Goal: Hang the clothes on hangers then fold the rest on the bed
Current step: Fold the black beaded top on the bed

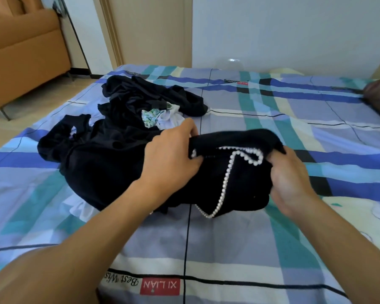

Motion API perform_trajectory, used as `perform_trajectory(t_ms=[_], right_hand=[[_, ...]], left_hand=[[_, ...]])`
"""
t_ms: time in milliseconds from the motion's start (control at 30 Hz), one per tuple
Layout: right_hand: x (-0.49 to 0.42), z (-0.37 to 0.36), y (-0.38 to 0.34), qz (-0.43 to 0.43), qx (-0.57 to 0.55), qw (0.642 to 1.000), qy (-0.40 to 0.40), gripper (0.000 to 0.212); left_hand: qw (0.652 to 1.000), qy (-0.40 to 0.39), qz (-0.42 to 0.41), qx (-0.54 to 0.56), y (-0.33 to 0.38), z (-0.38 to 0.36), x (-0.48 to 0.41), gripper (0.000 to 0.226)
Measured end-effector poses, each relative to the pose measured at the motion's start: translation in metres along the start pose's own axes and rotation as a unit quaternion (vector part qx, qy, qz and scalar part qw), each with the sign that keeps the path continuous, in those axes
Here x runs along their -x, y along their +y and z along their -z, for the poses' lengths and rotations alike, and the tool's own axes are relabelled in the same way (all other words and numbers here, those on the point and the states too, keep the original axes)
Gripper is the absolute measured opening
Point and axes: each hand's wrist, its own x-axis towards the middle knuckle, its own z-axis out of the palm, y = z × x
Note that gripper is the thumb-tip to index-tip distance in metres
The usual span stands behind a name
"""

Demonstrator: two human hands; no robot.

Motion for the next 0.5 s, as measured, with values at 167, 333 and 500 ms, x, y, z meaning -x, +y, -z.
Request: perform_trajectory(t_ms=[167, 333, 500], right_hand=[[-0.004, 0.021, -0.016, -0.059, -0.173, 0.983, 0.000, 0.024], [0.003, 0.030, -0.025, -0.063, -0.230, 0.969, -0.057, 0.025], [0.010, 0.040, -0.035, -0.051, -0.271, 0.960, -0.042, 0.026]], left_hand=[[0.988, -0.061, 0.110, -0.085, -0.023, -0.007, 0.000, 0.027], [0.947, -0.272, 0.168, 0.031, -0.020, -0.012, 0.008, 0.049], [0.915, -0.364, 0.112, 0.130, -0.011, -0.023, 0.026, 0.047]])
